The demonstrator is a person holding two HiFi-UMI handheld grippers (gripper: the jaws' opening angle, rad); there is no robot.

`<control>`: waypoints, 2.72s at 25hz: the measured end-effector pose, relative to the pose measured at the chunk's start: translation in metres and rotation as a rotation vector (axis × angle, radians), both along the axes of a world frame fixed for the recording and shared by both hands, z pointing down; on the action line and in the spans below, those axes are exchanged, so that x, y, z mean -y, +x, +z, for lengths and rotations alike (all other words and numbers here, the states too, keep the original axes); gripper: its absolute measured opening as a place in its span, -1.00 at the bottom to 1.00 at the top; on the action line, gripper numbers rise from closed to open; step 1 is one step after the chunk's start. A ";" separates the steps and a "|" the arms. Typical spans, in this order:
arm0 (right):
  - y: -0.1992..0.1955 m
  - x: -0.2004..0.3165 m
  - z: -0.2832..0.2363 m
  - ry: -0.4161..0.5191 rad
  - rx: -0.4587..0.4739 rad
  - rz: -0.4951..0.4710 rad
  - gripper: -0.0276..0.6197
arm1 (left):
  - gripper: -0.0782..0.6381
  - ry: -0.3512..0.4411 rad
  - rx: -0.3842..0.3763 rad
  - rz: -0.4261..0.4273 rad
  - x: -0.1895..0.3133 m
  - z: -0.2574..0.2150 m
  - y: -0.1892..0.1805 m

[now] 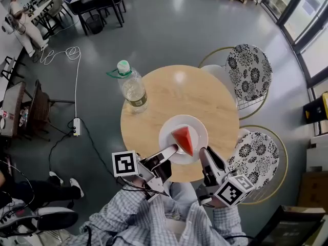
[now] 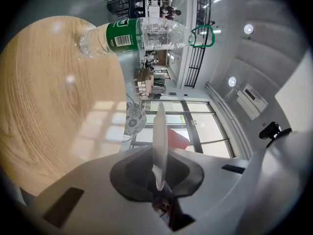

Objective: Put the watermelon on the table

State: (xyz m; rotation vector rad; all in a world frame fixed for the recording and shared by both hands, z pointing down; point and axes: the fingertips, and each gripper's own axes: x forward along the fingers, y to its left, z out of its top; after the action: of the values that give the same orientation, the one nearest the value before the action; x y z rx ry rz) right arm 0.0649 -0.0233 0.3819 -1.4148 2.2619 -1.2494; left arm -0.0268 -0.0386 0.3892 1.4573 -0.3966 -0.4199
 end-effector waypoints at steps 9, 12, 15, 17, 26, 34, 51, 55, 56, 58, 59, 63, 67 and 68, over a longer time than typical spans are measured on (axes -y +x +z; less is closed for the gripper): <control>0.009 0.033 0.020 -0.026 -0.022 0.007 -0.68 | -0.70 -0.013 0.021 0.007 0.033 0.021 0.007; 0.018 0.048 0.028 -0.032 -0.023 -0.013 -0.68 | -0.70 -0.004 0.033 0.004 0.048 0.026 0.017; 0.026 0.061 0.031 -0.043 -0.021 -0.031 -0.68 | -0.70 -0.011 0.026 -0.010 0.060 0.027 0.026; 0.030 0.071 0.032 -0.048 -0.026 -0.040 -0.68 | -0.70 -0.014 0.023 -0.021 0.069 0.028 0.030; 0.049 0.106 0.059 -0.104 -0.030 -0.052 -0.68 | -0.70 -0.020 0.061 -0.020 0.103 0.053 0.049; 0.062 0.148 0.078 -0.139 -0.070 -0.059 -0.68 | -0.70 -0.038 0.056 -0.037 0.143 0.074 0.061; 0.089 0.224 0.129 -0.203 -0.204 -0.086 -0.68 | -0.70 -0.065 0.116 -0.022 0.217 0.126 0.089; 0.094 0.242 0.141 -0.209 -0.219 -0.084 -0.68 | -0.70 -0.087 0.134 -0.025 0.232 0.139 0.093; 0.095 0.245 0.143 -0.209 -0.224 -0.083 -0.68 | -0.70 -0.090 0.134 -0.025 0.236 0.143 0.094; 0.097 0.252 0.148 -0.210 -0.239 -0.089 -0.68 | -0.70 -0.076 0.134 -0.022 0.245 0.147 0.096; 0.097 0.255 0.151 -0.210 -0.249 -0.094 -0.68 | -0.70 -0.068 0.142 -0.018 0.248 0.149 0.096; 0.100 0.266 0.162 -0.218 -0.272 -0.100 -0.67 | -0.70 -0.071 0.164 -0.017 0.259 0.160 0.099; 0.103 0.275 0.171 -0.224 -0.298 -0.093 -0.68 | -0.70 -0.086 0.168 -0.030 0.268 0.171 0.100; 0.104 0.277 0.174 -0.225 -0.305 -0.092 -0.67 | -0.70 -0.089 0.170 -0.032 0.269 0.173 0.101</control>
State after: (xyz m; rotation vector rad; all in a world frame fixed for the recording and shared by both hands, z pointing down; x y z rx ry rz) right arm 0.1684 -0.3004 0.5559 -1.7002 2.4703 -1.4425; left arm 0.0742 -0.3078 0.5621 1.4061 -0.5690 -0.3009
